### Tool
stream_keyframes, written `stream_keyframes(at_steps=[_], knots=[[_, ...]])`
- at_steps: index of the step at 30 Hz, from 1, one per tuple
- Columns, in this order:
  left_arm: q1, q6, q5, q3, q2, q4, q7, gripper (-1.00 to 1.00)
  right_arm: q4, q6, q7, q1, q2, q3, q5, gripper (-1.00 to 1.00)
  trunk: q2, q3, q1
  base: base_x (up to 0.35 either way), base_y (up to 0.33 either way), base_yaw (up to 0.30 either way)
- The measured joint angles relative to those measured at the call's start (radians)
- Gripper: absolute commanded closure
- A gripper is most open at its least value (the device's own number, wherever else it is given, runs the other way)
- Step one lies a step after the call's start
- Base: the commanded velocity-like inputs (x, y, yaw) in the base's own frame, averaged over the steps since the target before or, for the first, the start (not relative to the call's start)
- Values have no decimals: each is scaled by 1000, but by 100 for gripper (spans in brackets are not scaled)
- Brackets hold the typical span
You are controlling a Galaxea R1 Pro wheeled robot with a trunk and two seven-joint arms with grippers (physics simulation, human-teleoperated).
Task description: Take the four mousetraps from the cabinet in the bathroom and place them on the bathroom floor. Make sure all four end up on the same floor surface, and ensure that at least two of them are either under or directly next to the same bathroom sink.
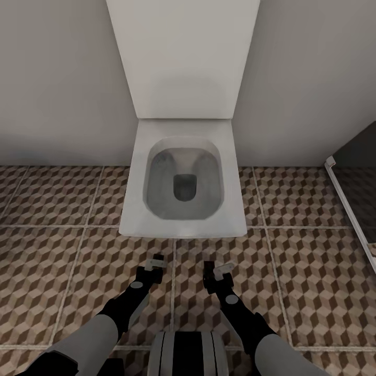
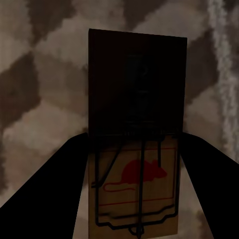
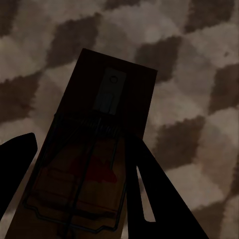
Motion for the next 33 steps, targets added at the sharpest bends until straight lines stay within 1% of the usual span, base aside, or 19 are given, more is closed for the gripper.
stream_keyframes(at_steps=[12, 33], knots=[[0, 0, 0, 0, 0, 0, 0, 100, 0, 0, 0, 0, 0, 0, 0, 100, 0, 0, 0, 53, 18, 0], [0, 0, 0, 0, -3, 0, 0, 100, 0, 0, 0, 0, 0, 0, 0, 100, 0, 0, 0, 3, 25, 0]])
